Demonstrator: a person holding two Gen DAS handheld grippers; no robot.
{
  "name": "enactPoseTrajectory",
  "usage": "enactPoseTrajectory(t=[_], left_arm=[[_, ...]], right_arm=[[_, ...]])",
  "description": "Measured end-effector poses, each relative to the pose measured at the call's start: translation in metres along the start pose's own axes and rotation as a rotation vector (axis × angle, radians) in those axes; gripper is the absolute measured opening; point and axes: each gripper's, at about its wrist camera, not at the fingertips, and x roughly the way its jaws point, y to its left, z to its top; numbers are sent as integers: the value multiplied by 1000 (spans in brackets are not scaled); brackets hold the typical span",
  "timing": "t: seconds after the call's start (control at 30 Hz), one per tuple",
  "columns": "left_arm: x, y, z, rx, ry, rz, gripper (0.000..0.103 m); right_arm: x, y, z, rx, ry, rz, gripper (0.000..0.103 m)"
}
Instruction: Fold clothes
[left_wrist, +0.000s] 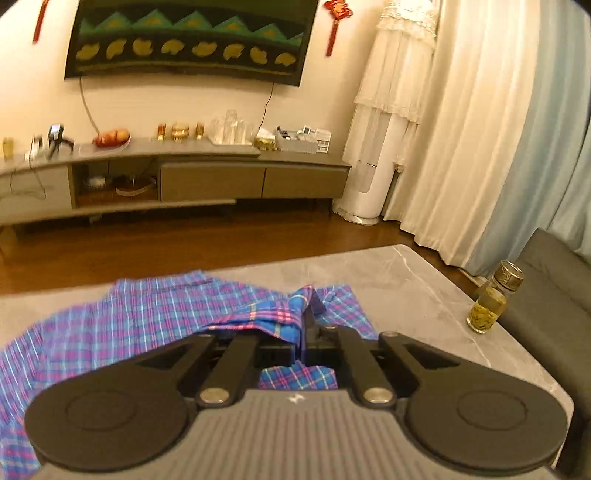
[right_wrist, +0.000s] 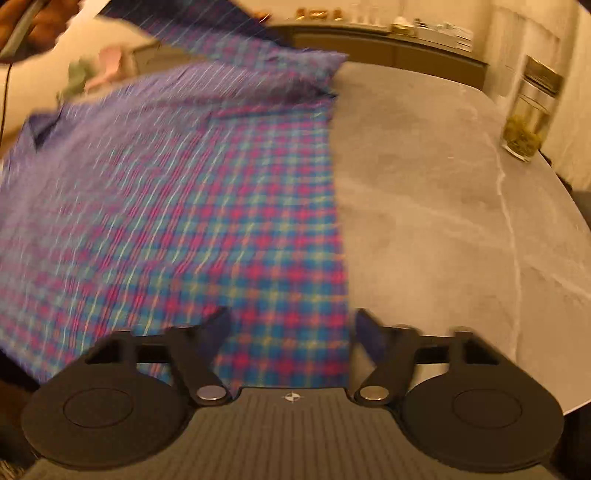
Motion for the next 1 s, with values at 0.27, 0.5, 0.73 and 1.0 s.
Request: enactPoseTrajectory(t=[0.27,0.5,0.73,1.0], left_arm=[[-19,57,1,-126,-39,5,2],[-17,86,2,-114,-15,100,2],[-14,115,2,-101,10,196,2],[-89,-11,-30,375,-72,-95,2]], right_arm=[[-19,52,7,-121,-158,-91,2],[-9,140,1,-331,-202,-18,2],[10,146,-8,-338,-108,117,19],[-13,74,-20,-180,22,194,38]])
